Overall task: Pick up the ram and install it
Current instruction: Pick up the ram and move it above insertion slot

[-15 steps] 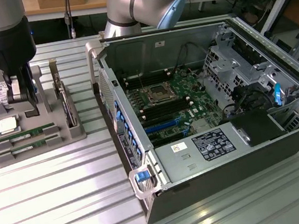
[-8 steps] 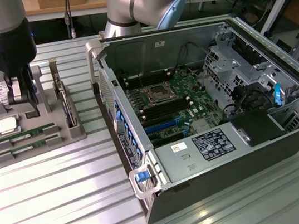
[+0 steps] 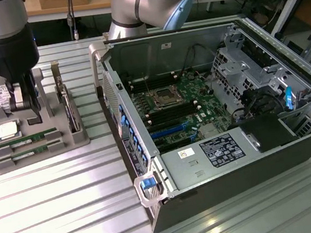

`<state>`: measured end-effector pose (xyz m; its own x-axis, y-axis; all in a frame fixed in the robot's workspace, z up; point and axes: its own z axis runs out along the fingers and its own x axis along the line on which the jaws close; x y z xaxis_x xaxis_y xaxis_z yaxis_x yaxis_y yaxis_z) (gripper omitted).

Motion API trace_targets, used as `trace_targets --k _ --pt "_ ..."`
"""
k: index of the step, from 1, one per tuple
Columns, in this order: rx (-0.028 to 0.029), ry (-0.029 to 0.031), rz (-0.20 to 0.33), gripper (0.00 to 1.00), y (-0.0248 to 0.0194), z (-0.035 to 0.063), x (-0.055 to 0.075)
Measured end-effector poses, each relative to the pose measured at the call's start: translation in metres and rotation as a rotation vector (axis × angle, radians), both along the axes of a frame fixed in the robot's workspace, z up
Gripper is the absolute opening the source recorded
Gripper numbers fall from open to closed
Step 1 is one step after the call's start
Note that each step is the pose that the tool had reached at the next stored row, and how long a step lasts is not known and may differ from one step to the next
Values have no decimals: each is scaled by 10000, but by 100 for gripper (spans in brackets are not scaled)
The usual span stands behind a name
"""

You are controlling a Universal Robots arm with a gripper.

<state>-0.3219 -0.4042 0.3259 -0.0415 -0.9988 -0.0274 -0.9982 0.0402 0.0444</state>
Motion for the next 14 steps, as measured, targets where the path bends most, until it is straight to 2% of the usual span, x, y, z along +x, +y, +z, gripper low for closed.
trace_targets --k 14 --pt "0 0 0 36 -3 -72 0"
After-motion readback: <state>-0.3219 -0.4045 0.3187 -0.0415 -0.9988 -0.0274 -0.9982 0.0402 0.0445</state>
